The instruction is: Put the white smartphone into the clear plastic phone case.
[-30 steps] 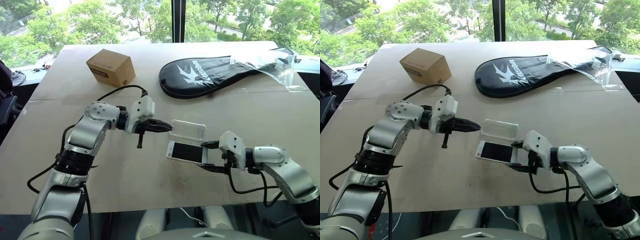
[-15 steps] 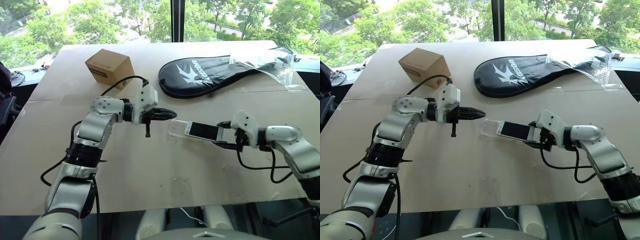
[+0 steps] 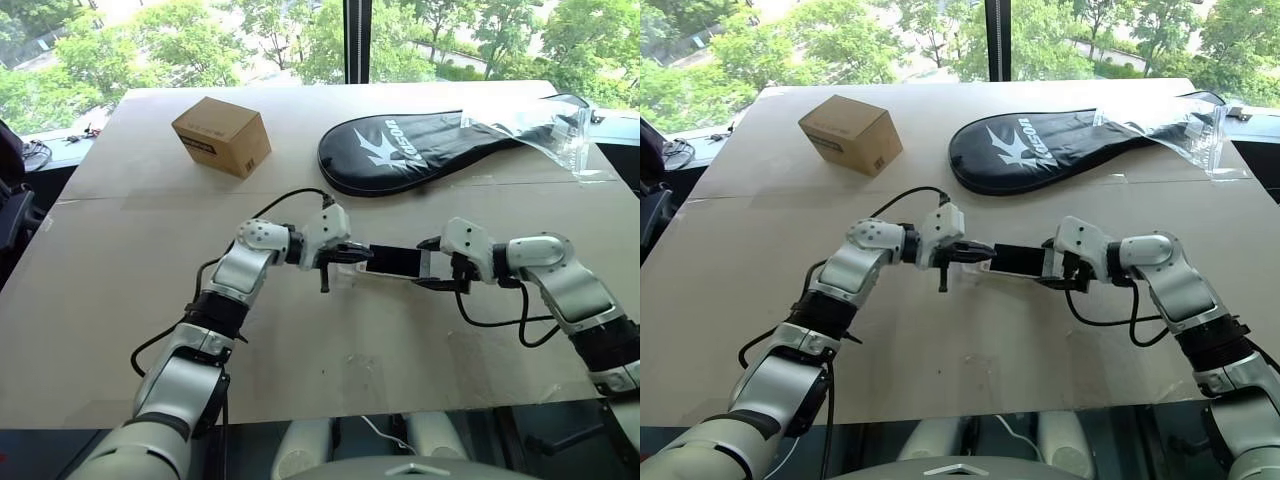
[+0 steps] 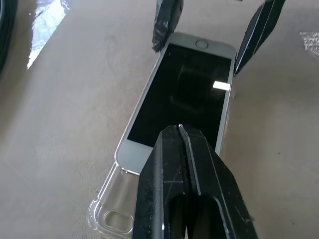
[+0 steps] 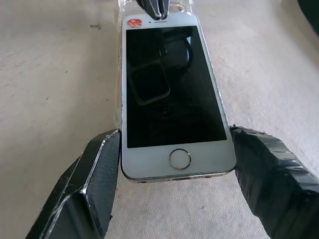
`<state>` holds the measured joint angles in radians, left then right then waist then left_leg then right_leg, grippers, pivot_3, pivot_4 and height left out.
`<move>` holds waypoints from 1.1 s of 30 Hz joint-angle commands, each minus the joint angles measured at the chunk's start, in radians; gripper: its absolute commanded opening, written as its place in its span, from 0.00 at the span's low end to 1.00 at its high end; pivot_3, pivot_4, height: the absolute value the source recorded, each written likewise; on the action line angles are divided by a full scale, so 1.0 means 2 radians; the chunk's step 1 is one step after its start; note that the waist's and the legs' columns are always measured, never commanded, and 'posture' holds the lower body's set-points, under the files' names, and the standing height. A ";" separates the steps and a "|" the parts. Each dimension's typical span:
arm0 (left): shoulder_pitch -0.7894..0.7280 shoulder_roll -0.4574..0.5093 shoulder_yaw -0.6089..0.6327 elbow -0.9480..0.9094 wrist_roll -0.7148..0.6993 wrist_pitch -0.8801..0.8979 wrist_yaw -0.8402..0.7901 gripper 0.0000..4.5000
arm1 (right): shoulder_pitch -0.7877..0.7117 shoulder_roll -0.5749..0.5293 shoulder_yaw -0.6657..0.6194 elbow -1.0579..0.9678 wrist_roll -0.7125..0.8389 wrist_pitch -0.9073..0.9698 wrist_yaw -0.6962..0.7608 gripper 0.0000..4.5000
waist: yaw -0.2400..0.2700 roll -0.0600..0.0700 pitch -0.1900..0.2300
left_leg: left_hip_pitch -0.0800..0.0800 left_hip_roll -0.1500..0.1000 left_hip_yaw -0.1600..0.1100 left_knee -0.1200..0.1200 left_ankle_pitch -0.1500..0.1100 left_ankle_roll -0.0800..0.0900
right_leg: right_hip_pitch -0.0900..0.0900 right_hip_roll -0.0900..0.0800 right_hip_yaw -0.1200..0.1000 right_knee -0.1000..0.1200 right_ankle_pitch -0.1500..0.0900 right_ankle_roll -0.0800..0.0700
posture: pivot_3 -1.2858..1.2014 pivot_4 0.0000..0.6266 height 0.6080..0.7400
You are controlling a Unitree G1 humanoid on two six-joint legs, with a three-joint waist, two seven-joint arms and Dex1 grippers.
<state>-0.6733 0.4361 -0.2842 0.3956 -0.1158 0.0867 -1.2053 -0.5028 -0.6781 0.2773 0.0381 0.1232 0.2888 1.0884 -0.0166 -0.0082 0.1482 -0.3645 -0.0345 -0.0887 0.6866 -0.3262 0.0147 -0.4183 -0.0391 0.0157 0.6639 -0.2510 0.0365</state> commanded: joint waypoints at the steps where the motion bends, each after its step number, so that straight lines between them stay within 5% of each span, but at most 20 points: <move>1: 0.009 0.003 -0.001 0.001 0.010 -0.007 0.003 0.00 | -0.012 0.004 0.006 0.010 -0.009 -0.019 0.013 0.66 | 0.000 0.000 0.000 | 0.000 0.000 0.000 0.000 0.000 0.000 | 0.000 0.000 0.000 0.000 0.000 0.000 | 0.52 0.24 1.00; 10: 0.016 -0.001 -0.021 0.067 0.054 -0.041 0.021 0.00 | -0.021 0.017 -0.037 0.024 0.008 -0.017 0.000 0.66 | -0.001 0.000 -0.001 | 0.002 0.000 0.000 0.000 0.000 0.000 | 0.002 0.000 0.000 0.001 0.000 0.000 | 0.52 0.24 1.00; 13: 0.022 -0.003 -0.022 0.071 0.055 -0.047 0.019 0.00 | -0.011 -0.002 -0.051 0.010 0.016 -0.008 0.007 0.96 | 0.001 0.000 -0.001 | 0.002 0.000 0.000 0.000 0.000 0.000 | 0.002 0.000 0.000 0.001 0.000 0.000 | 0.52 0.24 1.00; 22: 0.024 -0.011 -0.029 0.078 0.060 -0.053 0.018 0.00 | 0.023 -0.025 -0.082 -0.021 0.037 0.019 0.004 0.98 | 0.003 0.001 -0.002 | 0.002 0.000 -0.001 0.001 0.000 0.000 | 0.002 0.000 0.000 0.001 0.000 0.000 | 0.52 0.24 1.00; 25: 0.022 -0.013 -0.028 0.081 0.061 -0.055 0.021 0.00 | 0.028 -0.034 -0.086 -0.015 0.036 0.017 0.008 0.80 | 0.003 0.002 -0.002 | 0.002 0.000 -0.001 0.001 0.000 0.000 | 0.003 -0.001 0.000 0.001 0.000 0.000 | 0.52 0.24 1.00; 30: 0.022 -0.013 -0.025 0.076 0.063 -0.055 0.025 0.00 | 0.027 -0.046 -0.087 -0.008 0.037 0.018 0.013 0.22 | 0.003 0.002 -0.002 | 0.002 0.000 -0.001 0.001 0.000 0.000 | 0.003 -0.001 0.000 0.001 0.000 0.000 | 0.52 0.24 1.00; 33: 0.026 -0.012 -0.023 0.062 0.062 -0.056 0.027 0.00 | 0.023 -0.053 -0.087 0.004 0.028 0.012 0.010 0.02 | 0.003 0.002 -0.003 | 0.002 0.000 -0.001 0.001 0.000 0.000 | 0.003 -0.001 0.000 0.001 0.000 0.000 | 0.52 0.24 1.00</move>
<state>-0.6591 0.4071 -0.2865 0.4914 -0.0419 -0.0456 -1.1524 -0.4448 -0.7627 0.1394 0.0489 0.1770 0.3233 1.1075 -0.0102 -0.0047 0.1432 -0.3600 -0.0354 -0.0904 0.6882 -0.3261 0.0147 -0.4128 -0.0403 0.0163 0.6650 -0.2509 0.0365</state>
